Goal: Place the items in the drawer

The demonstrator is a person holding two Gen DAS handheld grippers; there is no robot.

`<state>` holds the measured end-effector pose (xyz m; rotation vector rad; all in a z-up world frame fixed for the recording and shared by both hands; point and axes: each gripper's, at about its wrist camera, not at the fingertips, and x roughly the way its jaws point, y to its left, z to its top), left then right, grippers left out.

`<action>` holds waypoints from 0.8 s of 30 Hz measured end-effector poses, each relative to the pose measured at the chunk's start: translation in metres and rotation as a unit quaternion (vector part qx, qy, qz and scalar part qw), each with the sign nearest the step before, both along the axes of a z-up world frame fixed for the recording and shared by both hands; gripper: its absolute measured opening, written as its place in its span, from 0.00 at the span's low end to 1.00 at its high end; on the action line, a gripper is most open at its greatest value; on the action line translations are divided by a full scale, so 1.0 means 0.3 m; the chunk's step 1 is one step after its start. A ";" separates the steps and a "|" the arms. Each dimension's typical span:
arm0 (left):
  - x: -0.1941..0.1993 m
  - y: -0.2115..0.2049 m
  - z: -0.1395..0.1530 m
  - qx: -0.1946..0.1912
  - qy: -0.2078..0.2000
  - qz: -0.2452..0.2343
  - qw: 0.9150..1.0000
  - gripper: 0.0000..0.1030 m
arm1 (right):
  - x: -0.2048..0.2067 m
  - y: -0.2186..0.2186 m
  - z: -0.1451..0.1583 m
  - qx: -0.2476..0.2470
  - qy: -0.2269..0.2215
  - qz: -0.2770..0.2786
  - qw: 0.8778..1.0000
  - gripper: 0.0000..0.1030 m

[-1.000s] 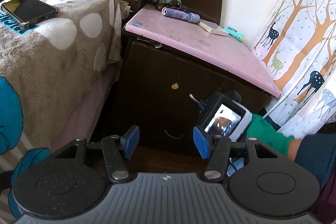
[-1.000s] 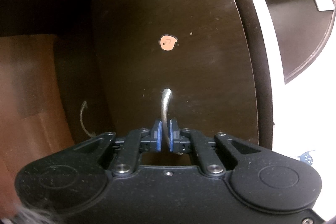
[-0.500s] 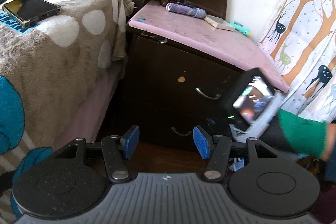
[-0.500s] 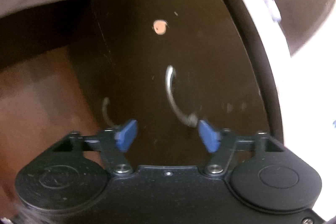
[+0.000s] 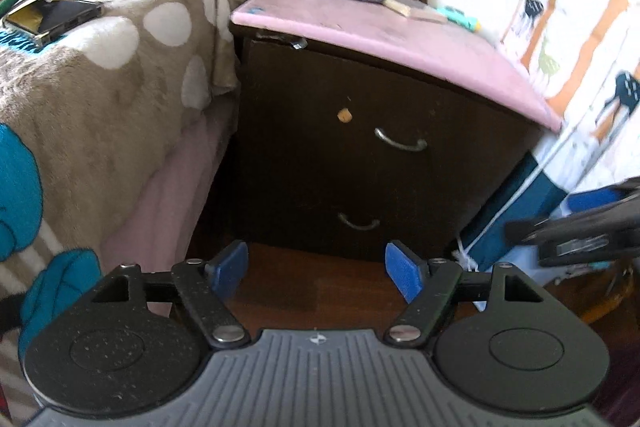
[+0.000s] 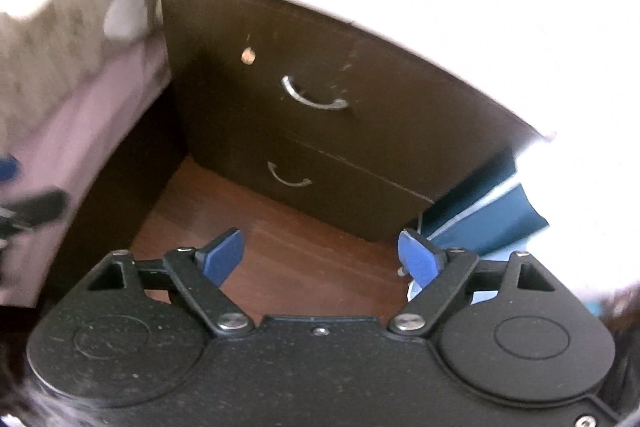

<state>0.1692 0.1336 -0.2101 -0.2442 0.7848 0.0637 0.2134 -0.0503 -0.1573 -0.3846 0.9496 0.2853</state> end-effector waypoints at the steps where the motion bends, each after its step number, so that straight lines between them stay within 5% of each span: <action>1: -0.009 -0.016 -0.006 0.004 0.004 -0.002 1.000 0.73 | -0.023 -0.024 0.025 0.011 -0.002 -0.007 1.000 0.84; 10: -0.140 -0.161 0.035 0.031 0.020 -0.031 0.999 0.73 | -0.206 -0.191 0.181 0.038 -0.059 -0.054 0.996 0.85; 24: -0.341 -0.349 0.243 0.055 -0.010 -0.048 0.997 0.73 | -0.406 -0.351 0.268 0.082 -0.086 -0.077 0.990 0.86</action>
